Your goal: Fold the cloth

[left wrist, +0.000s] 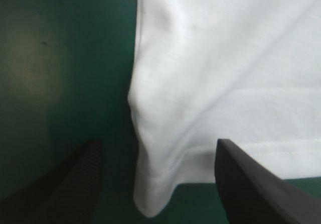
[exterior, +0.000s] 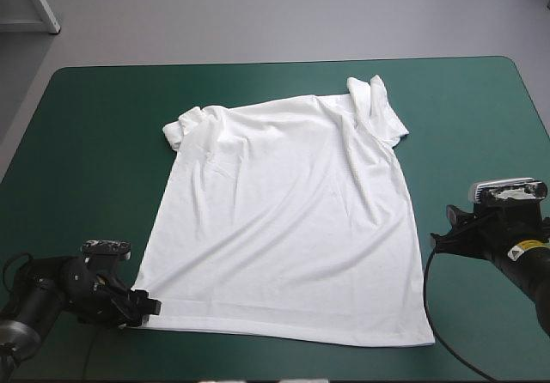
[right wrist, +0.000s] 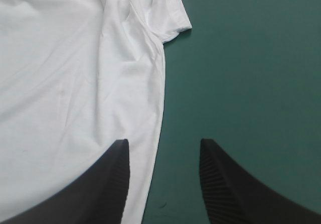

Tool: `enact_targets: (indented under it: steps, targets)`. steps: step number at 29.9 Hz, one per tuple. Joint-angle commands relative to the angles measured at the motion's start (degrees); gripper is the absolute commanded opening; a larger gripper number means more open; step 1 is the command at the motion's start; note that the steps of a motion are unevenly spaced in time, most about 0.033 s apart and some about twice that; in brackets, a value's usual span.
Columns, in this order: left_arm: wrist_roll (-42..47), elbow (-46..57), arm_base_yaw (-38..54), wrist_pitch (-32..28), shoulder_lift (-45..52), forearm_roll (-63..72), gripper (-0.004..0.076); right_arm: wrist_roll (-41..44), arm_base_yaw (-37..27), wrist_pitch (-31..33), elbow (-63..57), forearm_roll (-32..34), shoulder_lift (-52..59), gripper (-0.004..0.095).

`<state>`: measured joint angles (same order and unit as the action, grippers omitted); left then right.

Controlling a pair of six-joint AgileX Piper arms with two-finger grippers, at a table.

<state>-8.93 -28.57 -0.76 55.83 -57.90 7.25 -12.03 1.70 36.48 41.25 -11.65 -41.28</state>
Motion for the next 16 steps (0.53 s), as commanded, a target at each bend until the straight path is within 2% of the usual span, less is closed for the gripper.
enact_targets:
  steps: [1,4,6,8,10,13,16]
  targets:
    - [-0.77,-1.39,-0.1,-0.47,-1.56,1.45,0.046,-0.41,-0.43,-1.45,2.1,0.27,-0.05,0.0418]
    - [-2.87,-1.39,-0.1,-0.16,-2.63,3.16,0.0379,-0.41,-0.43,-0.07,2.1,0.83,-0.05,0.0418]
    - [-4.0,-1.39,-0.1,0.0,-3.17,3.89,0.0278,-0.41,-0.43,0.31,2.1,1.52,-0.05,0.0418]
    - [-4.38,-1.39,-0.1,-0.02,-3.17,3.89,0.0131,-0.41,-0.43,1.53,2.1,2.7,-0.05,0.0416]
    - [-5.81,-1.51,-0.1,-0.02,-3.17,3.98,0.002,-0.41,-0.43,4.18,2.1,2.98,-0.05,0.0417]
    - [-6.33,-1.76,-0.1,-0.38,-3.17,3.98,0.0019,-1.63,-0.43,11.65,2.1,2.86,-0.68,0.0425]
    - [-6.33,-1.88,-0.1,-2.39,-3.17,3.98,0.0019,-2.87,-0.43,20.98,2.1,0.41,-2.95,0.0529]
